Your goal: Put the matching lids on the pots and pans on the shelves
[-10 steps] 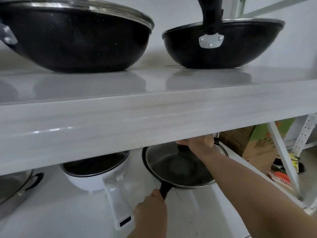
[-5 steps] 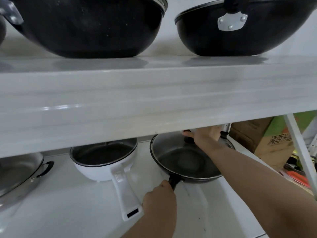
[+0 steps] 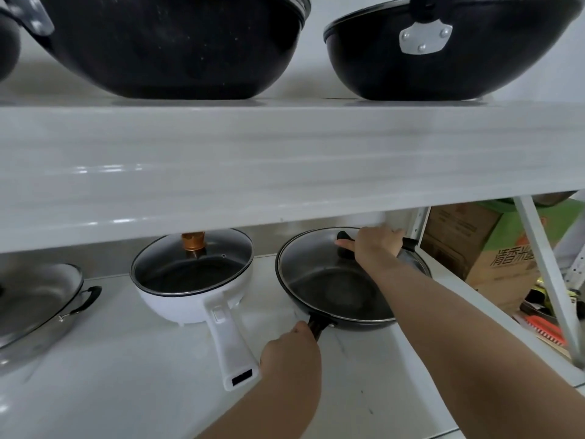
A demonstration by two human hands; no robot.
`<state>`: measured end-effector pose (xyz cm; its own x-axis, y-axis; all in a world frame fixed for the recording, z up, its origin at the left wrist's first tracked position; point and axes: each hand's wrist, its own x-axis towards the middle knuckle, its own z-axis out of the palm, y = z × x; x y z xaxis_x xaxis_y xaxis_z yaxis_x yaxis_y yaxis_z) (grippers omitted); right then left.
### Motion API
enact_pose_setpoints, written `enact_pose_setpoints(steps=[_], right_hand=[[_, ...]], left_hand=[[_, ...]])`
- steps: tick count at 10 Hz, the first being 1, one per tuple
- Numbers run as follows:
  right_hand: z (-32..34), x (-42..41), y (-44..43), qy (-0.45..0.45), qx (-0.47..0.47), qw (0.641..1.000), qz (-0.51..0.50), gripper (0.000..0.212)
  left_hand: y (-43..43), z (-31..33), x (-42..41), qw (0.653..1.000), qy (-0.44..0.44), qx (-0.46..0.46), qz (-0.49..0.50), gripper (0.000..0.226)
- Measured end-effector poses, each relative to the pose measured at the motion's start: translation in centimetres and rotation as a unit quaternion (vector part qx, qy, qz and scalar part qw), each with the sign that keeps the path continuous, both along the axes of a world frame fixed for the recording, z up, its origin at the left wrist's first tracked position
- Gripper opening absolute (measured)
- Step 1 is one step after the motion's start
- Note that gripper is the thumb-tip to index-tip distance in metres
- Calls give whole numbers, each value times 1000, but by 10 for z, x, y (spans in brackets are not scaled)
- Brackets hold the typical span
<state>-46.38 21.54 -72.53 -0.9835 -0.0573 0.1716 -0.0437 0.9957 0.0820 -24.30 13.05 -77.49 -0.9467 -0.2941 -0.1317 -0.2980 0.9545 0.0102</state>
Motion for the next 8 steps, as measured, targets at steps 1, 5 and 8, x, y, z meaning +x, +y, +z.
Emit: enact_pose_setpoints(steps=[1, 5, 8], right_hand=[[2, 2, 0, -8, 11, 1000, -4, 72], [0, 2, 0, 0, 26, 1000, -1, 78], [10, 41, 5, 146, 31, 978, 142, 65]], left_hand=[[-1, 1, -1, 1000, -14, -11, -6, 43], [0, 4, 1, 999, -25, -26, -21, 45], [0, 16, 15, 997, 59, -25, -54, 64]])
